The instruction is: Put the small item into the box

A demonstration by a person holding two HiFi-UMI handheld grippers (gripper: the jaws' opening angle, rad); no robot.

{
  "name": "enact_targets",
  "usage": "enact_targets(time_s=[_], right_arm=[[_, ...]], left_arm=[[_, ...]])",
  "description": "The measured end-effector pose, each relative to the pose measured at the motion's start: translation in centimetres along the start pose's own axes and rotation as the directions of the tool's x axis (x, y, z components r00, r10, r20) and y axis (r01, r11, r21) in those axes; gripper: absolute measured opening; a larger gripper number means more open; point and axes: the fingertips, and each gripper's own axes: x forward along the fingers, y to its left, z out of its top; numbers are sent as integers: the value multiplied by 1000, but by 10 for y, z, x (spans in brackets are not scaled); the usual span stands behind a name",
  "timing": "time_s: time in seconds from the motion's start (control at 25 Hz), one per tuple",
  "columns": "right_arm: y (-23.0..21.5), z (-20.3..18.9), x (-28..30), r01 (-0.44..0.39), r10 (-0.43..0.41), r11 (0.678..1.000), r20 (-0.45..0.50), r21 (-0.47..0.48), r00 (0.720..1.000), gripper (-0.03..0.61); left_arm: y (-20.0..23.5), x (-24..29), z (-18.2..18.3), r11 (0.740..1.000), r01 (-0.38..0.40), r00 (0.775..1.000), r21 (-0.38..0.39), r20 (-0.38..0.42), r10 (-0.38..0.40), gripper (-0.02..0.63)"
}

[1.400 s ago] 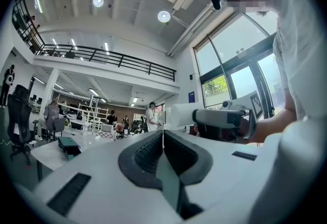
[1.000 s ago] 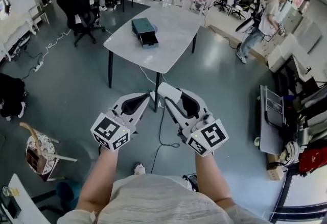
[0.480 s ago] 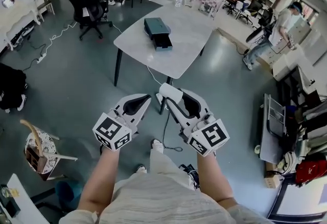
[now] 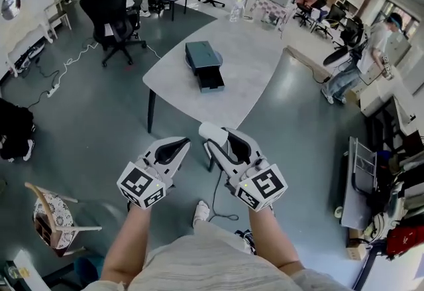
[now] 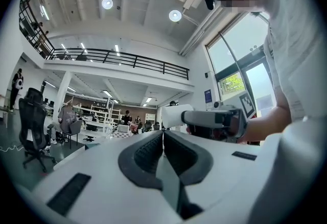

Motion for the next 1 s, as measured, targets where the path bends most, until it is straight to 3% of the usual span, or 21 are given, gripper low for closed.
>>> enact_targets(time_s=[0.44,1.0], right_arm=[[-119,-9,39,-10,10,1000,2,19,1000,176],[-196,-37,100,35,-33,999,-45,41,998,176]], left_arm=[[54,123,-6,999,30,999,25,-30,-29,21],[135,187,-28,998,55,997,10,-60,-55,21]])
